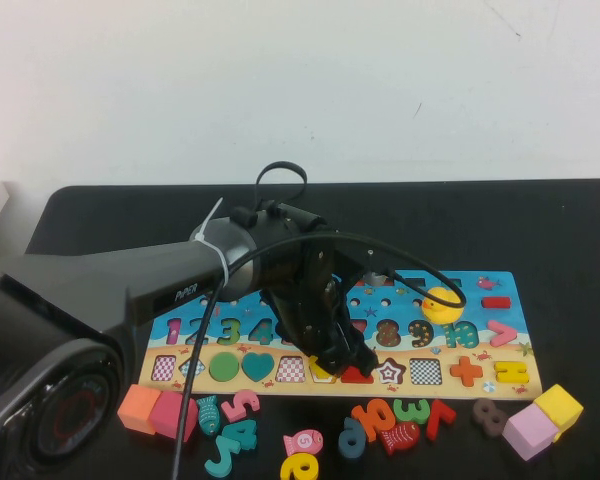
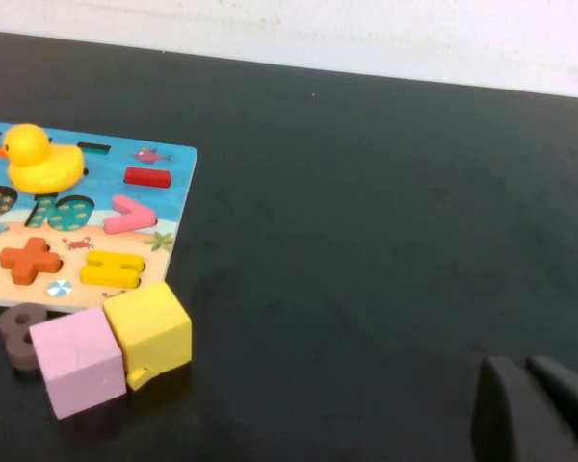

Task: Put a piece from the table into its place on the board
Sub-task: Place the "Pentagon" into the hole of the Pentagon

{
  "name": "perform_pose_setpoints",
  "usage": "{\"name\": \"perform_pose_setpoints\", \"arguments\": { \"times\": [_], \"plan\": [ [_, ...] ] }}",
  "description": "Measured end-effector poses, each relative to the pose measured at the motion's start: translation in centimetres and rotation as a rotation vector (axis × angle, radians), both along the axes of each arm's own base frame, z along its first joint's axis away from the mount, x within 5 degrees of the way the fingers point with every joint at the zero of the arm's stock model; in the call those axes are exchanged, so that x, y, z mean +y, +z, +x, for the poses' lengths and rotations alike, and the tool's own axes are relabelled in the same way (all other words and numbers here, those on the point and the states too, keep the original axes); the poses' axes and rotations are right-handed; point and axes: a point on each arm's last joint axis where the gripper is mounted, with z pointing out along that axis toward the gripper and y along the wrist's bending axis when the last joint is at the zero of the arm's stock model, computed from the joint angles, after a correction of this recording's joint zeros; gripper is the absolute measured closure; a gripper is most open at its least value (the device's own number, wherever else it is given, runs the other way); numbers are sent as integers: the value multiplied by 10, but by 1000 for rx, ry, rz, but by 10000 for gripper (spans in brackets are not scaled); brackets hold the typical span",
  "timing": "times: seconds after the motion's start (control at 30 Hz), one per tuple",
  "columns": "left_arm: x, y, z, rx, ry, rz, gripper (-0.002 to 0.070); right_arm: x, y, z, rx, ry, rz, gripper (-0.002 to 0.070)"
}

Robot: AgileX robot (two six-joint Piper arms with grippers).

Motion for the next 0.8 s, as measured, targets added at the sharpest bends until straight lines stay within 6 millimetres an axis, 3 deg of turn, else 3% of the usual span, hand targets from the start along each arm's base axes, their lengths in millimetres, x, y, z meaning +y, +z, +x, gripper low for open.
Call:
{"name": "perform_pose_setpoints", "arguments": {
  "times": [0.47, 0.57, 0.7, 0.8],
  "plan": [
    [0, 0, -1, 9, -3, 6, 280, 0, 0, 0, 0, 0, 0, 657],
    [1, 0, -1, 9, -3, 7, 363, 0, 0, 0, 0, 0, 0, 657],
    [2, 2, -1, 9, -11, 19, 582, 0, 0, 0, 0, 0, 0, 657],
    [4, 4, -4, 25, -27, 47, 647, 0, 0, 0, 0, 0, 0, 657]
  ]
}}
